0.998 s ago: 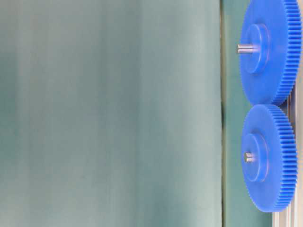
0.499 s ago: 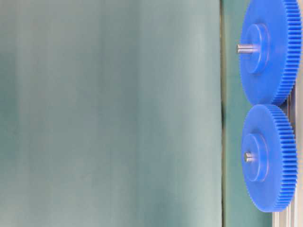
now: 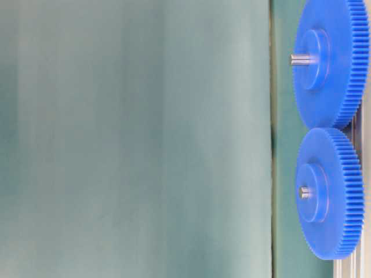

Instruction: Insert the small gear onto the shaft.

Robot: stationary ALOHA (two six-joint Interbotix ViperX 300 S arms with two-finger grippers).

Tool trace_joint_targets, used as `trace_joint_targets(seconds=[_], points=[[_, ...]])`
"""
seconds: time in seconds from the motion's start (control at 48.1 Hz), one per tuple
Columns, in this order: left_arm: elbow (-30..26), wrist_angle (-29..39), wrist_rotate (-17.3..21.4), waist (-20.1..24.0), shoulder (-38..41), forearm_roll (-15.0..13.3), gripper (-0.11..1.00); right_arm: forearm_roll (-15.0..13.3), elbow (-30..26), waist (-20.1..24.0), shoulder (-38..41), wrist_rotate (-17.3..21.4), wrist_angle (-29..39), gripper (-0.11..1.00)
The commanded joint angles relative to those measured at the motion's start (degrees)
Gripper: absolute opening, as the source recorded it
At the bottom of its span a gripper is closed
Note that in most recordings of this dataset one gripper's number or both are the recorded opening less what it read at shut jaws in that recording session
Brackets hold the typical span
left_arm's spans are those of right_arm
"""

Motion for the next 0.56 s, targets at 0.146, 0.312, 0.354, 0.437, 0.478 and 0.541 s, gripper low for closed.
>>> trace_joint_targets(seconds=[0.146,0.312,0.354,0.437,0.478,0.541], points=[[-0.62,-0.53,-0.09,-0.18,-0.18,0.09,0.81,-0.09,-0.70,-0.26,0.44,0.44,-0.26,0.27],[-0.62,-0.53,-0.26,-0.18,-0.18,0.09,0.81,0.00,-0.62,-0.26,0.44,0.44,-0.26,0.27],[-0.62,-0.70,-0.26,-0.18,-0.09,0.09,0.81,-0.09,-0.62,-0.35,0.44,0.44,-0.26,0.27],[-0.62,-0.88,-0.26,-0.18,0.00,0.09,0.81,-0.09,-0.44,-0.26,0.44,0.44,-0.26,0.27],[-0.62,-0.79,-0.26,-0.26,0.00,0.09,0.81,-0.09,-0.26,-0.26,0.44,0.44,-0.26,0.27],[-0.62,-0.79,-0.26,-0.26,0.00,0.09,0.81,-0.09,-0.26,-0.26,0.44,0.44,-0.26,0.27]])
